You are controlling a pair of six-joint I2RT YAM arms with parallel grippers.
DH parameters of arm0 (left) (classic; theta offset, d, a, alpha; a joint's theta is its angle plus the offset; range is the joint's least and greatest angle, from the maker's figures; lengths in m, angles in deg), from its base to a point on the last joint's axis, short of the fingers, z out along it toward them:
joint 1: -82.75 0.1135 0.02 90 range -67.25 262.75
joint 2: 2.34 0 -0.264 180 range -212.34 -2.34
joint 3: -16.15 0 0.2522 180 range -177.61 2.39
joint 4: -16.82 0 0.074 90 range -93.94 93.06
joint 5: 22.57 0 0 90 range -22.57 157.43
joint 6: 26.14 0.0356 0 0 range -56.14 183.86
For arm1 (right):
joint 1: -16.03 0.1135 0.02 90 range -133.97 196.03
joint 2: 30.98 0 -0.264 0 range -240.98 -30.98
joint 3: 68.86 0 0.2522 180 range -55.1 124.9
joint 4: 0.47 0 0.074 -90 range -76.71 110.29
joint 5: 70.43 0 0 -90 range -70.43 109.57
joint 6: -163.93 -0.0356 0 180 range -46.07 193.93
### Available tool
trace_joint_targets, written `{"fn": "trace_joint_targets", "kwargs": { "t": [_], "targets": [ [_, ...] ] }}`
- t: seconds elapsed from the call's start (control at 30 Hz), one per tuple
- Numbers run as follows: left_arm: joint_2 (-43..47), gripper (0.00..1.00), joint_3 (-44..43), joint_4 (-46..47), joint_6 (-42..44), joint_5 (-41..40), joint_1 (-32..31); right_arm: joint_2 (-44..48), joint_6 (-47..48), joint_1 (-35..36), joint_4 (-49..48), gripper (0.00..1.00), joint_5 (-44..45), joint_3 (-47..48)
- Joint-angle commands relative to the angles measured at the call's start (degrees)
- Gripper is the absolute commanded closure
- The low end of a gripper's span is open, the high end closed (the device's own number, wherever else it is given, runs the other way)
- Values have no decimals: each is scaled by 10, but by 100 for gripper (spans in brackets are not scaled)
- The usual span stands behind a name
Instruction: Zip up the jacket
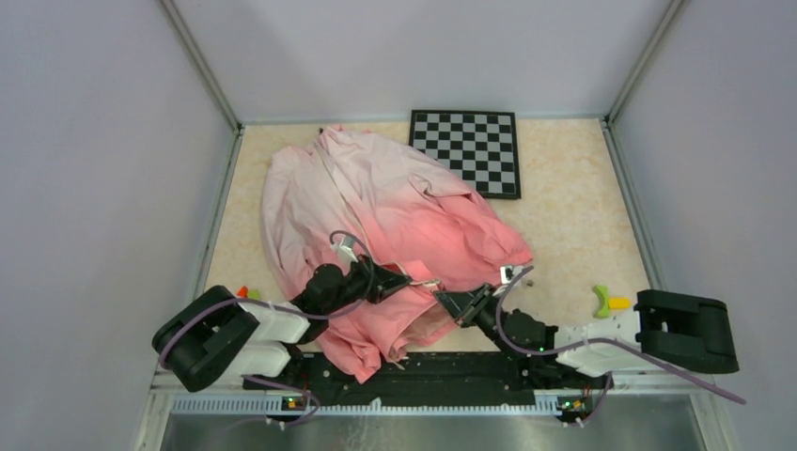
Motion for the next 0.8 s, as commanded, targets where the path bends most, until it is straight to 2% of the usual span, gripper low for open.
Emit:
{"fn": "trace_joint_targets", "kwargs": {
  "t": [0.0, 0.07, 0.2, 0.27, 0.37, 0.47, 0.53, 0.6, 0.67, 0.77],
  "targets": [
    [-13, 100, 21, 144, 32, -60, -27, 66, -68, -15, 73, 100, 16, -18],
    [-32, 100, 31, 203, 36, -85, -46, 87, -113, -35, 150, 100, -14, -12],
    [-69, 100, 59, 304, 60, -159, -86, 123, -162, -45, 148, 100, -19, -44],
    [-89, 100, 80, 351, 77, -185, -96, 159, -178, -45, 185, 100, -14, -48],
    [-111, 100, 88, 371, 94, -189, -100, 222, -164, -45, 268, 100, -6, -29],
    [-120, 100, 92, 368, 113, -209, -108, 260, -160, -45, 278, 100, -3, -32],
    [-126, 100, 95, 385, 132, -214, -109, 277, -158, -45, 326, 100, -6, -19],
    [-125, 100, 98, 387, 143, -223, -109, 287, -162, -46, 320, 100, -5, -31],
    [-122, 100, 96, 379, 146, -224, -109, 286, -139, -46, 309, 100, -11, -25],
    [-120, 100, 89, 372, 144, -218, -111, 260, -20, -46, 341, 100, -38, 31]
  ]
}}
